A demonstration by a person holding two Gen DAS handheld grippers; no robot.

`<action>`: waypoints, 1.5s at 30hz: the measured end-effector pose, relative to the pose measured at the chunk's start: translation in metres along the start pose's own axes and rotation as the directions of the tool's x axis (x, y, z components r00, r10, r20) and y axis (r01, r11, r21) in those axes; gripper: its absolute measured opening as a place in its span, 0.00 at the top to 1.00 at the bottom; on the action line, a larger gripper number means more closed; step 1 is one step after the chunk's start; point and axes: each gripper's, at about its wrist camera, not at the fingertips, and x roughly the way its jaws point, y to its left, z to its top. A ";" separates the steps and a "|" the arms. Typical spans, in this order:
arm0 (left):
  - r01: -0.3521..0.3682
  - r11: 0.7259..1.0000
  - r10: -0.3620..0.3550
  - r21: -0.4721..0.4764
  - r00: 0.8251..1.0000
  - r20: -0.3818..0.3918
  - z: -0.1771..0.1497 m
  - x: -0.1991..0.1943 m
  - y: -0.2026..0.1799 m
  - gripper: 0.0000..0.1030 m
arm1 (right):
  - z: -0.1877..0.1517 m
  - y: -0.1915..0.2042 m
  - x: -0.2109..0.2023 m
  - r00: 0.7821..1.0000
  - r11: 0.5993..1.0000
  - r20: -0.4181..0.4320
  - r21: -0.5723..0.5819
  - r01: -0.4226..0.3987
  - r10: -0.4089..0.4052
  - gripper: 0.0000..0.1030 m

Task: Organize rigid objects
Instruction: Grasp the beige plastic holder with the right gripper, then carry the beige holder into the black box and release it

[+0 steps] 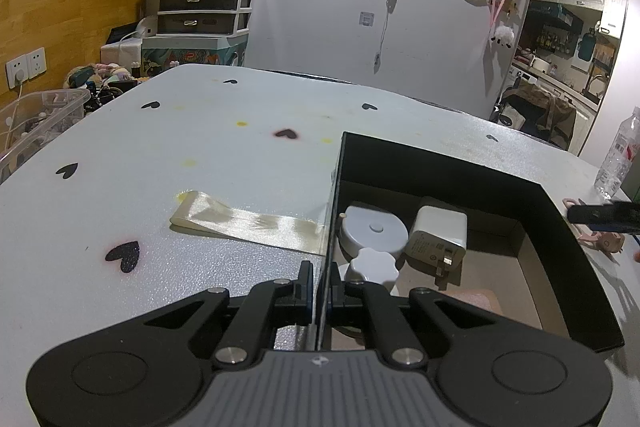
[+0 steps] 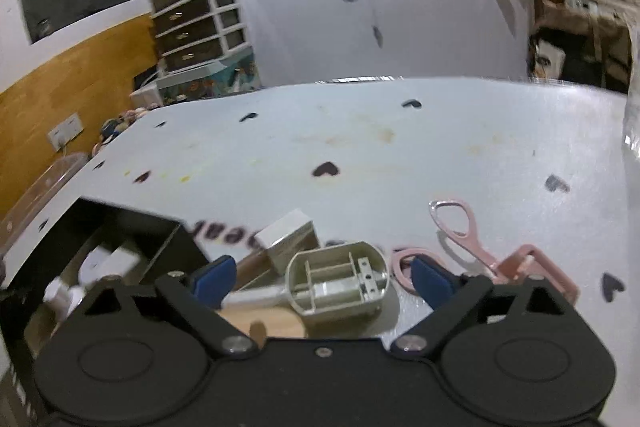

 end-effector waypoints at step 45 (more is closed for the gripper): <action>0.007 1.000 -0.007 -0.005 1.000 -0.002 0.001 0.003 0.000 0.94 | -0.028 -0.032 -0.019 0.991 0.986 -0.075 0.131 -0.099 0.109 0.54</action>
